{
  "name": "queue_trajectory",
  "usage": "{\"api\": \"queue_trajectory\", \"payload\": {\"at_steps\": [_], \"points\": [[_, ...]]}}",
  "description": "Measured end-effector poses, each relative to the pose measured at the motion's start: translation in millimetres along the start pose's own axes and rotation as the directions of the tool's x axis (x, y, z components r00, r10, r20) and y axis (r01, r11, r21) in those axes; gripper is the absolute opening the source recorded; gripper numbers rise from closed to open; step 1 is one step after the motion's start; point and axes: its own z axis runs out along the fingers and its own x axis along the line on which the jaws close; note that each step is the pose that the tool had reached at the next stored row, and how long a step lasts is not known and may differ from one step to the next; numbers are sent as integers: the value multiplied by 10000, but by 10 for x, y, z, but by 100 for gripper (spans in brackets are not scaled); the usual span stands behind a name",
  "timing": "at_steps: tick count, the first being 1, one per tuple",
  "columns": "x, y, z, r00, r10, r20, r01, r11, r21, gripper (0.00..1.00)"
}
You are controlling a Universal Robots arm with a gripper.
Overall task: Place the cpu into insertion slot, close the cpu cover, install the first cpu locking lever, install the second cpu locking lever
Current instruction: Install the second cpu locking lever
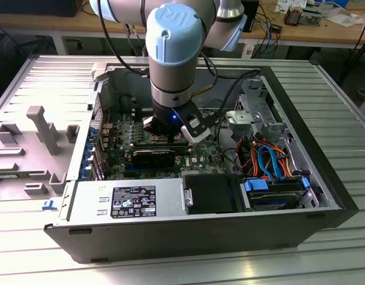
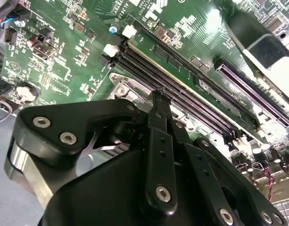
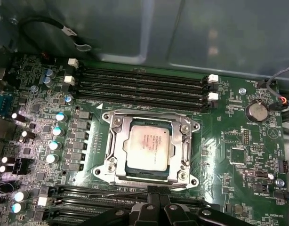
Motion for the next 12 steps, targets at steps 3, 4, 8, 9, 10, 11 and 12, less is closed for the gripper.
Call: {"api": "queue_trajectory", "payload": {"at_steps": [3, 4, 8, 9, 10, 11, 12], "points": [[61, 6, 22, 10000, 1, 1, -1, 10000, 0, 11], [91, 7, 32, 10000, 0, 0, 0, 10000, 0, 11], [181, 12, 60, 10000, 1, 0, -1, 10000, -1, 11], [225, 16, 68, 10000, 1, 2, -1, 10000, -2, 11], [249, 19, 74, 10000, 1, 1, -1, 10000, -2, 11], [271, 21, 79, 10000, 0, 1, 0, 10000, -1, 11], [284, 23, 82, 10000, 0, 1, 0, 10000, -1, 11]]}}
